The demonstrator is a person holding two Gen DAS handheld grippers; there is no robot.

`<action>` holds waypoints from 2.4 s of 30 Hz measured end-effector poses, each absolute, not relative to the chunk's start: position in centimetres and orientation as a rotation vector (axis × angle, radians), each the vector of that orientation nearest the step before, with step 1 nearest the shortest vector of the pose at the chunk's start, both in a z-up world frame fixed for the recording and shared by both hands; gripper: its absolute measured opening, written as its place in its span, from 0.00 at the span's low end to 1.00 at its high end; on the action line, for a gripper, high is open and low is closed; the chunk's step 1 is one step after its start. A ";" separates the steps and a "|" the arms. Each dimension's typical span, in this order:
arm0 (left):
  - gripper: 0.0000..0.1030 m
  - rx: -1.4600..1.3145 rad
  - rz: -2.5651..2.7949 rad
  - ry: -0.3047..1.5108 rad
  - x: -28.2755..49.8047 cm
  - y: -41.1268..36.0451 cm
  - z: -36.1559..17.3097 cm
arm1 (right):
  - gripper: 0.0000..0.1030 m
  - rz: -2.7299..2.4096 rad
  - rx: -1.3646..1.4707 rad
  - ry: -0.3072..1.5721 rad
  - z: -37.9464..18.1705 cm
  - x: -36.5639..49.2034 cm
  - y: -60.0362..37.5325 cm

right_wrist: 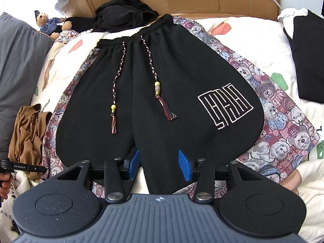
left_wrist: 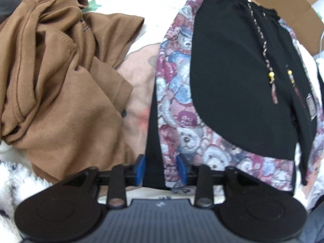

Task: Fold clothes
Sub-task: 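Move the left gripper to the pants leg edge and close on it, then grasp the patterned side panel with the right gripper while the left gripper holds the pants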

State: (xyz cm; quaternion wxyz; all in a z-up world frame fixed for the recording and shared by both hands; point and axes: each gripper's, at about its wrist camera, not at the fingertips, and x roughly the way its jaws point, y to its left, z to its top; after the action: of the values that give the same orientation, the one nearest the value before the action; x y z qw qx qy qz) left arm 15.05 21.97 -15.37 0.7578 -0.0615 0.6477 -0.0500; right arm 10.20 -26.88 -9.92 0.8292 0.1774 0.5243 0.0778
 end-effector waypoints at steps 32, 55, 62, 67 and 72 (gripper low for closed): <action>0.05 -0.493 -0.263 1.285 17.0 22.1 -10.2 | 0.46 0.344 0.330 1.102 -6.5 13.0 -19.4; 0.05 -0.591 -0.430 1.200 18.5 17.1 -6.8 | 0.46 0.680 0.246 1.110 -3.9 11.6 -5.2; 0.05 -0.607 -0.463 1.193 18.4 16.4 -6.5 | 0.47 0.685 0.219 1.119 -4.0 11.7 -3.1; 0.05 -0.616 -0.486 1.187 18.4 15.6 -6.1 | 0.47 0.684 0.205 1.112 -4.3 11.8 -2.2; 0.05 -0.615 -0.505 1.185 18.5 14.9 -5.8 | 0.45 0.678 0.206 1.087 -4.5 12.1 -1.9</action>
State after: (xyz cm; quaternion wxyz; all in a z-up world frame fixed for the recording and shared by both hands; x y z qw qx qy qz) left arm 18.53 14.88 -5.79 0.7559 -0.2820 0.5435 -0.2317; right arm 12.12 -1.94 -4.51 0.7969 0.0959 0.5062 0.3155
